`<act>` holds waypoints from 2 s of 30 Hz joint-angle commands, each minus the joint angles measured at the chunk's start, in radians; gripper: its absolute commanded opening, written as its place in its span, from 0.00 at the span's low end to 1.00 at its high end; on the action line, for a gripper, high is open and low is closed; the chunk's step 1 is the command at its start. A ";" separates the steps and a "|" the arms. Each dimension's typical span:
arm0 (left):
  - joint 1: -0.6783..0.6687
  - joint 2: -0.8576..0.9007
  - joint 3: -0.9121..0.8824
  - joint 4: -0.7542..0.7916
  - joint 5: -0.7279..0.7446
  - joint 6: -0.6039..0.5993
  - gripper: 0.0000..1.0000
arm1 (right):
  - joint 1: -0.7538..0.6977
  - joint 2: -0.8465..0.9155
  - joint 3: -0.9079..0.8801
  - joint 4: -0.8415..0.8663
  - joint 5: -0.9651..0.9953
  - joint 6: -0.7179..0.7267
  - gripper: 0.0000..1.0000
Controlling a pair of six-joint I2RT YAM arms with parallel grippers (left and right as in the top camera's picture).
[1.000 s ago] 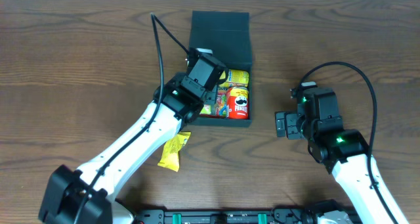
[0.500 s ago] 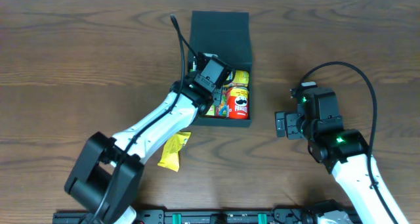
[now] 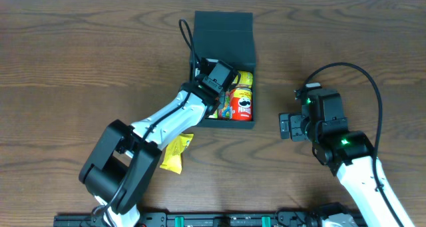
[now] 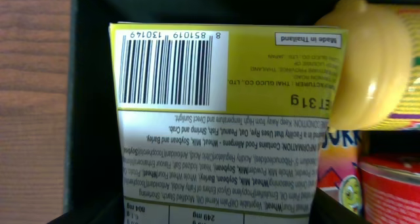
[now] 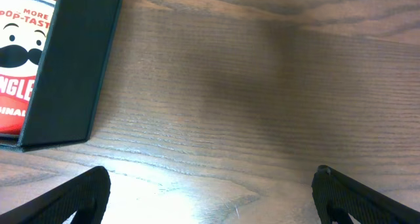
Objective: Pack container
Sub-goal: 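Lower the snack box upright into the box's front-left and release it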
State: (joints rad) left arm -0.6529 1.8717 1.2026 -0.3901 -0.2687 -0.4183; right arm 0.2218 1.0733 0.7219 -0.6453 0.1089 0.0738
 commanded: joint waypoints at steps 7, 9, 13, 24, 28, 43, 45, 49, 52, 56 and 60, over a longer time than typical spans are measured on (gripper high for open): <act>0.000 0.026 0.002 0.002 -0.084 -0.008 0.75 | -0.005 0.000 -0.004 0.001 0.011 -0.011 0.99; 0.000 0.022 0.018 -0.015 -0.086 -0.008 0.73 | -0.005 0.000 -0.004 0.001 0.010 -0.011 0.99; 0.000 -0.007 0.076 -0.076 -0.088 -0.007 0.74 | -0.005 0.000 -0.004 0.001 0.010 -0.011 0.99; -0.002 -0.111 0.141 -0.127 -0.090 0.003 0.79 | -0.005 0.000 -0.004 0.001 0.010 -0.011 0.99; -0.002 -0.112 0.141 -0.137 -0.078 0.003 0.61 | -0.005 0.000 -0.004 0.001 0.011 -0.011 0.99; 0.000 -0.005 0.137 -0.175 -0.045 -0.035 0.15 | -0.005 0.000 -0.004 0.001 0.010 -0.011 0.99; 0.000 0.003 0.137 -0.177 -0.032 -0.035 0.15 | -0.005 0.000 -0.004 0.001 0.010 -0.011 0.99; 0.000 0.007 0.134 -0.180 -0.027 -0.035 0.17 | -0.005 0.000 -0.004 0.001 0.010 -0.011 0.99; 0.000 0.016 0.132 -0.186 -0.026 -0.048 0.17 | -0.005 0.000 -0.004 0.001 0.010 -0.011 0.99; 0.000 0.025 0.113 -0.186 -0.013 -0.085 0.17 | -0.005 0.000 -0.004 0.001 0.011 -0.011 0.99; 0.000 0.025 0.108 -0.185 -0.011 -0.084 0.16 | -0.005 0.000 -0.004 0.001 0.010 -0.011 0.99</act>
State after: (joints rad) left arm -0.6563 1.8751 1.3251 -0.5694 -0.2909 -0.4786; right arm 0.2218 1.0733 0.7219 -0.6453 0.1089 0.0734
